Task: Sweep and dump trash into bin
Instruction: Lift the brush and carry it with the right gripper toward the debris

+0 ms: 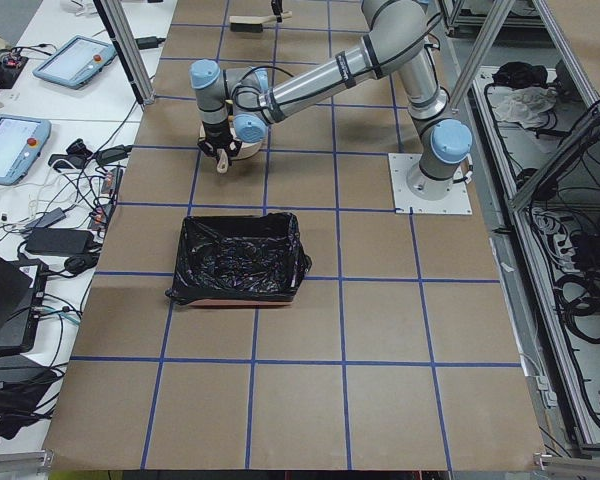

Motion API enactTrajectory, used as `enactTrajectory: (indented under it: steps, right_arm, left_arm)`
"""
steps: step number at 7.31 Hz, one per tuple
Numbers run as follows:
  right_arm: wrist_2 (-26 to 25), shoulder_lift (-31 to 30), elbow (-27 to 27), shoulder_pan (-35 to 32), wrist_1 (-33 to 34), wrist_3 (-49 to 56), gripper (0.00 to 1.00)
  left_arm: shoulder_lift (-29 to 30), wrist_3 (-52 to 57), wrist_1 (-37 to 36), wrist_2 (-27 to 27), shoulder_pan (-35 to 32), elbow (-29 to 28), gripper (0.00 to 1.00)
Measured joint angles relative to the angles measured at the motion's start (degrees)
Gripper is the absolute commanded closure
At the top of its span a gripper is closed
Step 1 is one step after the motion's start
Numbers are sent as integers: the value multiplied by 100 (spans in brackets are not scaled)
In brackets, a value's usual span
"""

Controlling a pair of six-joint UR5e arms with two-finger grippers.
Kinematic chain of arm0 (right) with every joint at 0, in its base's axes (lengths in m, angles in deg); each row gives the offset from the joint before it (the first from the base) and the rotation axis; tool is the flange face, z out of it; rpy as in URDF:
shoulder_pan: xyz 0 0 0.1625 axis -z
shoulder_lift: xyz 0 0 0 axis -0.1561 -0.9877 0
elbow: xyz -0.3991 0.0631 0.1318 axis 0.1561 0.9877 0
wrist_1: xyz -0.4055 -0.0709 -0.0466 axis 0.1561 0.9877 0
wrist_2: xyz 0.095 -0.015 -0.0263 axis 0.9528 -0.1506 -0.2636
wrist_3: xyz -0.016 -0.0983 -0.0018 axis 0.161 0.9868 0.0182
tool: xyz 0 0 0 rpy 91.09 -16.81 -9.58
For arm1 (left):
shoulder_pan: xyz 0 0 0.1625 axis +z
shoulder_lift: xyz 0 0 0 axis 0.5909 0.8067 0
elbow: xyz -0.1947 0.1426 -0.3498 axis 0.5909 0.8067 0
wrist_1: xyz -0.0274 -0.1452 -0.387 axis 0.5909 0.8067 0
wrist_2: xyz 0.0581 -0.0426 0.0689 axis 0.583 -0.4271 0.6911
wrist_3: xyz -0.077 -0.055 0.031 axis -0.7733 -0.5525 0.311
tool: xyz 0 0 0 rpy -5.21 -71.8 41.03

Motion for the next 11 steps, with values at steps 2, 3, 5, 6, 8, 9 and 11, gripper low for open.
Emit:
enactTrajectory:
  steps: [2, 3, 5, 6, 8, 9, 11]
  right_arm:
    - [-6, -1, 25, -16, -9, 37, 100]
    - [-7, -10, 31, -46, -10, 66, 100]
    - [6, -53, 54, -300, -3, 92, 100]
    - [65, -61, 99, -588, -5, -10, 100]
    - [346, -56, 208, -1241, -10, -647, 100]
    - [417, -39, 254, -1596, -2, -1080, 100]
    - [603, -7, 346, -2090, 6, -1868, 100]
  left_arm:
    - [-3, 27, -2, 3, 14, -9, 82]
    - [4, 62, -15, -4, 43, -27, 82]
    - [19, 84, -39, -14, 83, -61, 82]
    - [28, 72, -43, -9, 84, -61, 82]
    - [37, 35, -44, 2, 85, -62, 82]
    - [39, 20, -44, 9, 85, -62, 82]
    - [45, -9, -44, 31, 70, -67, 82]
